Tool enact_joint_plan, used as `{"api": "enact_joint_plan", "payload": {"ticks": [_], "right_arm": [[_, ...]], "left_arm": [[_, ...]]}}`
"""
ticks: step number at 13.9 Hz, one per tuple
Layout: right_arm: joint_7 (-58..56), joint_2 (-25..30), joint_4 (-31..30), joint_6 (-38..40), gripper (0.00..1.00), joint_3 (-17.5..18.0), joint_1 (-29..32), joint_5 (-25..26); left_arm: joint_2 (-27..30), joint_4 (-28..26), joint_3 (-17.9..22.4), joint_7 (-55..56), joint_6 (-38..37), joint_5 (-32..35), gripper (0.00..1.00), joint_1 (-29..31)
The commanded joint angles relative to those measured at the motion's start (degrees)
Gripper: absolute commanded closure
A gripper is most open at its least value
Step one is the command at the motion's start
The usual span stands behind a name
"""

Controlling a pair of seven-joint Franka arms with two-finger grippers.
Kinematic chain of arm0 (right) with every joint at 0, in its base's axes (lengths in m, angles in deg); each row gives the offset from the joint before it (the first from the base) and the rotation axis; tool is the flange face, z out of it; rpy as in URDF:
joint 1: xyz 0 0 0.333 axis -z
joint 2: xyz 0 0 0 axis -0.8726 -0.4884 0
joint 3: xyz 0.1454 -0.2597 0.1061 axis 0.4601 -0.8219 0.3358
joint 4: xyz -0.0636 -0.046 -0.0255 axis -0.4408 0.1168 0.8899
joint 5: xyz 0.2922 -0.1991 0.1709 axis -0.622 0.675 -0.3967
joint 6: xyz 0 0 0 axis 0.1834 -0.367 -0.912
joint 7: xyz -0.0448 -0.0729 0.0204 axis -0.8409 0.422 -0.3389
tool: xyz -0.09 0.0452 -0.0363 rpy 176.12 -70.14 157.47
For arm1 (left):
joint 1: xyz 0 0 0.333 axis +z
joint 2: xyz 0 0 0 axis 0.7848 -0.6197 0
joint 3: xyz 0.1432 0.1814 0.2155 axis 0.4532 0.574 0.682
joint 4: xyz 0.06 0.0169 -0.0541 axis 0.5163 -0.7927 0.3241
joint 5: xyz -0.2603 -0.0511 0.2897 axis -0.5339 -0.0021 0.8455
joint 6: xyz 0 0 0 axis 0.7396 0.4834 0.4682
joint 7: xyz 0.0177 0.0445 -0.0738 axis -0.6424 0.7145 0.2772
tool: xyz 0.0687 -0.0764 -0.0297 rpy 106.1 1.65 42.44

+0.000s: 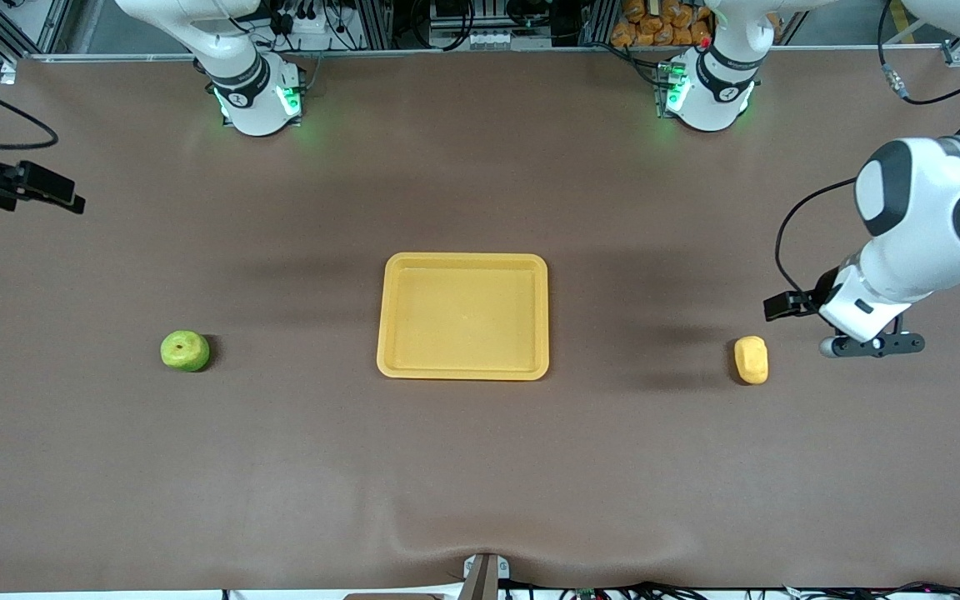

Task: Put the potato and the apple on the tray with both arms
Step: 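Reach the left gripper to the potato while the right gripper reaches the apple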

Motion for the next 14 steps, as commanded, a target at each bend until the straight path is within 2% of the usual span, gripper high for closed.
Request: {"api": "enact_joint_plan", "payload": {"ticks": [1, 6, 10, 14], "right_arm": [[-0.29, -3.56, 4.06, 0.92, 0.00, -0.13, -0.57, -0.71], [-0.47, -5.22, 4.68, 0.75, 0.00, -0.13, -1.09, -0.54], [-0.47, -9.53, 6.78, -0.83, 0.00, -0.13, -2.76, -0.45], [0.32, -14.01, 6.79, -5.05, 0.00, -0.13, -5.04, -0.02]], "left_arm": [[-1.69, -1.87, -0.20, -0.32, 4.92, 1.21, 0.00, 0.40], [-7.05, -1.96, -0.20, -0.06, 10.82, 3.24, 0.00, 1.63], [-11.36, -2.48, -0.29, 1.08, 16.88, 3.24, 0.00, 2.51], [-13.47, -2.40, -0.29, 4.34, 18.82, 3.24, 0.00, 2.42]]}}
